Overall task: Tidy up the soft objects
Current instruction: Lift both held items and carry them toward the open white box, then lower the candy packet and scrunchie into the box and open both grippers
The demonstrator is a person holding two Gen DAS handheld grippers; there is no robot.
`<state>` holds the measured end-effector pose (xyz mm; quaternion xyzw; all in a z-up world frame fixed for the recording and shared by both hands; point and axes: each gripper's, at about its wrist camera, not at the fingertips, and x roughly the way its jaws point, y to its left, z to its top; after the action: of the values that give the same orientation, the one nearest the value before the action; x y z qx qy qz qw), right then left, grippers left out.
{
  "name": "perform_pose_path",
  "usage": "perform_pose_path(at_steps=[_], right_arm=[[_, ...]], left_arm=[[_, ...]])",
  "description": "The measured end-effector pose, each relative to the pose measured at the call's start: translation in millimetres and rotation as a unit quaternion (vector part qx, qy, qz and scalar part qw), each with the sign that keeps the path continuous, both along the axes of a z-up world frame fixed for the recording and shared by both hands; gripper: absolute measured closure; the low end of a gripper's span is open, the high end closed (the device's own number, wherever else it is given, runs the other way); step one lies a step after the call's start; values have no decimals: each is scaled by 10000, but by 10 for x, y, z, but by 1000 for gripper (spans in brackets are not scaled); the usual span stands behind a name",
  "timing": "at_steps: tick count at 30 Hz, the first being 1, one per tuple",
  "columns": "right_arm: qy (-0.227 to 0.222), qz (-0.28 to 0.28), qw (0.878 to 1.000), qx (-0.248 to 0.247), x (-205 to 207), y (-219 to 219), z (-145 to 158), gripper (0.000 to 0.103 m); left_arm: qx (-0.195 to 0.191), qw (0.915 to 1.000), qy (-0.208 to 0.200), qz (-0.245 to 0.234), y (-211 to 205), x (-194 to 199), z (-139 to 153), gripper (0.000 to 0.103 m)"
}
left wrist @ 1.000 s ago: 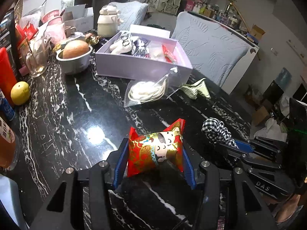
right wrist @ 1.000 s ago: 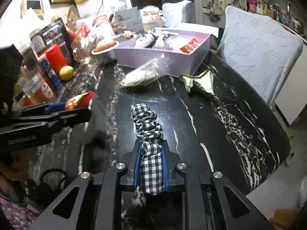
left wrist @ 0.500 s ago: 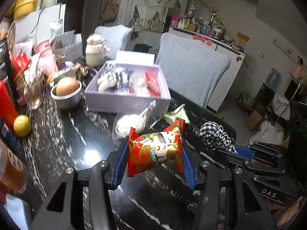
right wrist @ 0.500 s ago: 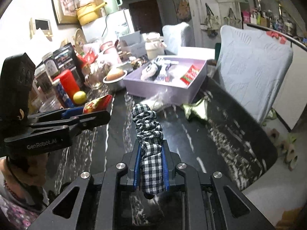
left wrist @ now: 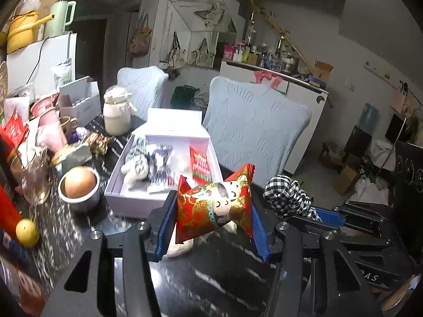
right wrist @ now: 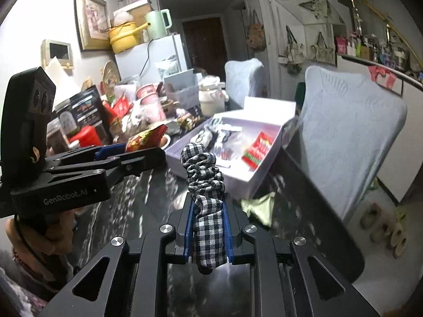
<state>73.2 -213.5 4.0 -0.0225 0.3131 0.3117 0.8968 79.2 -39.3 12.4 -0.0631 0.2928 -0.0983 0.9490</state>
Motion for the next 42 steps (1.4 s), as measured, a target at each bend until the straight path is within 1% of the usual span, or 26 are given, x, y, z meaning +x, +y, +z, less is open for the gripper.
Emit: perform_pose_path(at_steps=[5, 9, 18, 22, 26, 32, 35, 37, 42], right_arm=[[-92, -16, 10000, 19, 270, 22, 102, 84], [-126, -58, 9999, 31, 521, 47, 168, 84], [-255, -117, 9996, 76, 1052, 153, 290, 84], [-197, -95, 9996, 175, 1315, 209, 295, 84], [-176, -105, 9996, 173, 1526, 282, 283, 84], [-42, -96, 9998, 163, 1844, 402, 191, 84], [128, -72, 9998, 166, 2004, 476, 95, 84], [244, -63, 9996, 139, 2115, 540, 4, 84], [453, -179, 9988, 17, 2293, 626, -218, 84]], left_arm=[[-56, 9999, -81, 36, 15, 267, 67, 52], [-28, 9997, -219, 68, 33, 480, 136, 52], [218, 9983, -534, 122, 89, 997, 282, 52], [321, 9975, -618, 143, 131, 1185, 295, 52], [372, 9971, -655, 135, 196, 1385, 299, 52], [384, 9978, -499, 188, 326, 1709, 171, 52], [303, 9986, -357, 227, 396, 1843, 39, 52], [304, 9993, -172, 157, 410, 1948, -67, 52], [341, 9993, 93, 95, 407, 2110, -300, 52]])
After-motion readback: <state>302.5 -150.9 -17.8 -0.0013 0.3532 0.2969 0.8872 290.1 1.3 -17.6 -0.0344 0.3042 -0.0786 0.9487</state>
